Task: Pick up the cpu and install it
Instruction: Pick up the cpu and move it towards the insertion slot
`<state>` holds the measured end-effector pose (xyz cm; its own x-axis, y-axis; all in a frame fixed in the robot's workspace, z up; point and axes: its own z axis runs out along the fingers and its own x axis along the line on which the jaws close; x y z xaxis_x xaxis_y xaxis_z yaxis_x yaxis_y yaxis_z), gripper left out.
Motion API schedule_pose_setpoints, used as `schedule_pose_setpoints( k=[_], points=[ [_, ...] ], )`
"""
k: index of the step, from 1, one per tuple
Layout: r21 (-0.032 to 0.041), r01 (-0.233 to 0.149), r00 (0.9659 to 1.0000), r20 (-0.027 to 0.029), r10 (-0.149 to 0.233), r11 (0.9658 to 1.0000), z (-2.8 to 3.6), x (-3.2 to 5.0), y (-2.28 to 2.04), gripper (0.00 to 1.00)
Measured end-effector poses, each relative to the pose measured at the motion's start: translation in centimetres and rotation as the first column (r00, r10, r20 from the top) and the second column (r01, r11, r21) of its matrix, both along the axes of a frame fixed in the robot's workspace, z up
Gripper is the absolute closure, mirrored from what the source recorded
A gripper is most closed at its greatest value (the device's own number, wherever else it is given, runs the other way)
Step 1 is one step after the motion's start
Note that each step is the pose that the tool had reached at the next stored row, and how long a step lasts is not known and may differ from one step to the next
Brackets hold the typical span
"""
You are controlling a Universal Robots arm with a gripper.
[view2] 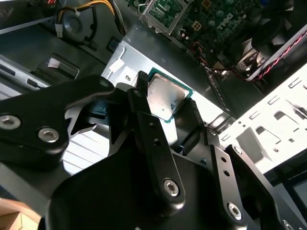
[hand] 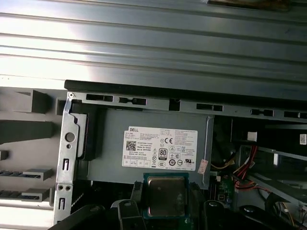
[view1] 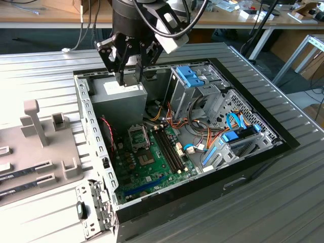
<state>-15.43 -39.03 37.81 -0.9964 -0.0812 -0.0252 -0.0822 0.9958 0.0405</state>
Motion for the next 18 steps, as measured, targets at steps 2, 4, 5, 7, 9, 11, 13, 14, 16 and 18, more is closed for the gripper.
schedule_pose_setpoints(
  k=[2, 4, 5, 7, 9, 11, 13, 14, 16, 18],
  points=[
    [0.0000, 0.000, 1.0000, 0.0000, 0.000, 1.0000, -0.02, 0.20, 0.00, 0.53],
    [0.0000, 0.000, 1.0000, 0.0000, 0.000, 1.0000, -0.03, 0.40, 0.00, 0.53],
    [0.0000, 0.000, 1.0000, 0.0000, 0.000, 1.0000, -0.04, 0.49, 0.00, 0.53],
    [-0.0001, 0.000, 1.0000, 0.0000, 0.000, 1.0000, -0.06, 0.75, 0.00, 0.53],
    [0.0000, 0.000, 1.0000, 0.0000, 0.000, 1.0000, -0.07, 0.91, 0.00, 0.53],
    [0.0000, 0.000, 1.0000, 0.0000, 0.000, 1.0000, -0.10, 1.20, 0.00, 0.53],
    [-0.0001, 0.000, 1.0000, 0.0000, 0.000, 1.0000, -0.12, 1.44, 0.00, 0.53],
    [0.0000, 0.000, 1.0000, 0.0000, 0.000, 1.0000, -0.13, 1.52, 0.00, 0.53],
    [0.0000, 0.000, 1.0000, 0.0000, 0.000, 1.0000, -0.15, 1.70, 0.00, 0.53],
    [0.0000, 0.000, 1.0000, 0.0000, 0.000, 1.0000, -0.17, 1.90, 0.00, 0.53]
  ],
)
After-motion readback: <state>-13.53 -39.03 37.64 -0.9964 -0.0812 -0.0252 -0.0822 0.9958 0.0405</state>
